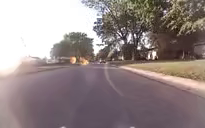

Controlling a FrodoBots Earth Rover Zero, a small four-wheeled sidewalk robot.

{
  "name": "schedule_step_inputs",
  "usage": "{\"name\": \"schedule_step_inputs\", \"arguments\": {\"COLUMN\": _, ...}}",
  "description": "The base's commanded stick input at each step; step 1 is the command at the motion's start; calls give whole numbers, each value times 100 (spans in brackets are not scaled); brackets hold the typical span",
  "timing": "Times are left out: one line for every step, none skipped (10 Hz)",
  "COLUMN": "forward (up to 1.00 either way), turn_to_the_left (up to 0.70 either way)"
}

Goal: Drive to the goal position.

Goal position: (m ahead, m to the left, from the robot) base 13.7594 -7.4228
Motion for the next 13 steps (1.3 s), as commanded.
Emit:
{"name": "schedule_step_inputs", "arguments": {"forward": 100, "turn_to_the_left": 4}}
{"name": "schedule_step_inputs", "arguments": {"forward": 100, "turn_to_the_left": 4}}
{"name": "schedule_step_inputs", "arguments": {"forward": 100, "turn_to_the_left": 4}}
{"name": "schedule_step_inputs", "arguments": {"forward": 100, "turn_to_the_left": 4}}
{"name": "schedule_step_inputs", "arguments": {"forward": 100, "turn_to_the_left": 4}}
{"name": "schedule_step_inputs", "arguments": {"forward": 100, "turn_to_the_left": 4}}
{"name": "schedule_step_inputs", "arguments": {"forward": 100, "turn_to_the_left": 5}}
{"name": "schedule_step_inputs", "arguments": {"forward": 100, "turn_to_the_left": 7}}
{"name": "schedule_step_inputs", "arguments": {"forward": 100, "turn_to_the_left": 9}}
{"name": "schedule_step_inputs", "arguments": {"forward": 100, "turn_to_the_left": 11}}
{"name": "schedule_step_inputs", "arguments": {"forward": 100, "turn_to_the_left": 15}}
{"name": "schedule_step_inputs", "arguments": {"forward": 100, "turn_to_the_left": 16}}
{"name": "schedule_step_inputs", "arguments": {"forward": 100, "turn_to_the_left": 11}}
